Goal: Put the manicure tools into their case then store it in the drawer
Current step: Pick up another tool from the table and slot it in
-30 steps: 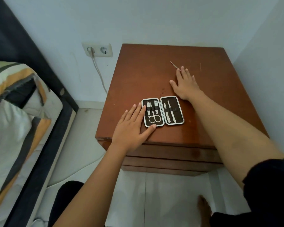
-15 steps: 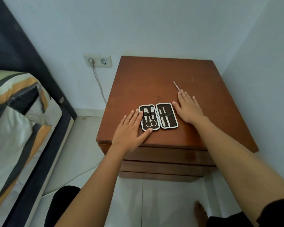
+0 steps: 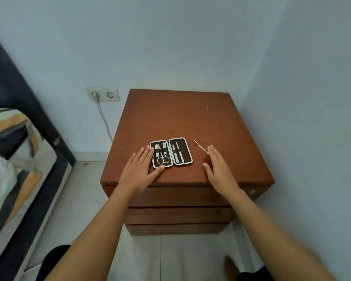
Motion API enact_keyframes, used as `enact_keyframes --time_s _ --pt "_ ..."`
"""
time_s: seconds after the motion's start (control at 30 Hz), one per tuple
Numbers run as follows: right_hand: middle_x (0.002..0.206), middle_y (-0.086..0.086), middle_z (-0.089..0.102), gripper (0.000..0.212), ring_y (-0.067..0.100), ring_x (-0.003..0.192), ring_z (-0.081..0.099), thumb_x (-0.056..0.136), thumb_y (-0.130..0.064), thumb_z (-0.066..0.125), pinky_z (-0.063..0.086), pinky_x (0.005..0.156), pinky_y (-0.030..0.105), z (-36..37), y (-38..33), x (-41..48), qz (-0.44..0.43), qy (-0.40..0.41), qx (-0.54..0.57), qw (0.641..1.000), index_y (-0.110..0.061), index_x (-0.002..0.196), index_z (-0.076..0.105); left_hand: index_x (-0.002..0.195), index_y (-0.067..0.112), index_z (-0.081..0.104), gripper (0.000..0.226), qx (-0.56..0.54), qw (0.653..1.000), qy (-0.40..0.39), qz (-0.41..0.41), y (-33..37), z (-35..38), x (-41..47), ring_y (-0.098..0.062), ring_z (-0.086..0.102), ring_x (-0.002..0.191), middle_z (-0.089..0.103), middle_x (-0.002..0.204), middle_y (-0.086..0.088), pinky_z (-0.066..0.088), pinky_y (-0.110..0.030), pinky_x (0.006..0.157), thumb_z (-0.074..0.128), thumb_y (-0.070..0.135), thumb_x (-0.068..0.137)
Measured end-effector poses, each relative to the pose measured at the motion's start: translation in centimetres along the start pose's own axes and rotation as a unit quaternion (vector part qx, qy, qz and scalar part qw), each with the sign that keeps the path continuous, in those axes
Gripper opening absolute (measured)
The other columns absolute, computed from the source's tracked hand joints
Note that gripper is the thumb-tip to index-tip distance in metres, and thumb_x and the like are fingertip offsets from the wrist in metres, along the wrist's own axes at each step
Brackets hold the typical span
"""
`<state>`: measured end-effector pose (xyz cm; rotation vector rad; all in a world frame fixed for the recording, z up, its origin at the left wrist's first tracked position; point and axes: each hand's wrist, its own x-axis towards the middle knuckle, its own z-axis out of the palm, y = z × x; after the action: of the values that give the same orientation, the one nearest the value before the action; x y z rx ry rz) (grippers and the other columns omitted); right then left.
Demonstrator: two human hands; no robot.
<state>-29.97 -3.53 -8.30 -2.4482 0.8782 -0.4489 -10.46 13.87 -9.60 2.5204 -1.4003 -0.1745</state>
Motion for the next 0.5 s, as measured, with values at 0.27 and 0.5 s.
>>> enact_keyframes --time_s 0.27,0.5 --pt "0.111 0.012 0.048 0.022 0.022 0.099 0.054 0.087 -0.019 0.061 0.044 0.089 0.030 -1.4 1.1 3.4 0.123 0.055 0.084 0.987 -0.006 0.105 0.061 0.150 0.024 0.001 0.092 0.000 1.000 0.005 0.000 0.0 0.1 0.1 -0.009 -0.004 0.145 0.001 0.159 0.004 -0.007 -0.028 0.115 0.002 0.076 0.074" --pt "0.093 0.007 0.051 0.012 0.017 0.084 0.050 0.082 -0.022 0.068 0.044 0.077 0.031 -1.6 0.7 5.6 0.152 0.043 0.061 0.986 -0.011 0.084 0.066 0.150 0.024 0.001 0.090 0.001 1.000 0.013 0.001 -0.1 0.3 0.3 -0.008 -0.004 0.145 0.001 0.159 0.005 -0.006 -0.029 0.115 0.004 0.075 0.076"
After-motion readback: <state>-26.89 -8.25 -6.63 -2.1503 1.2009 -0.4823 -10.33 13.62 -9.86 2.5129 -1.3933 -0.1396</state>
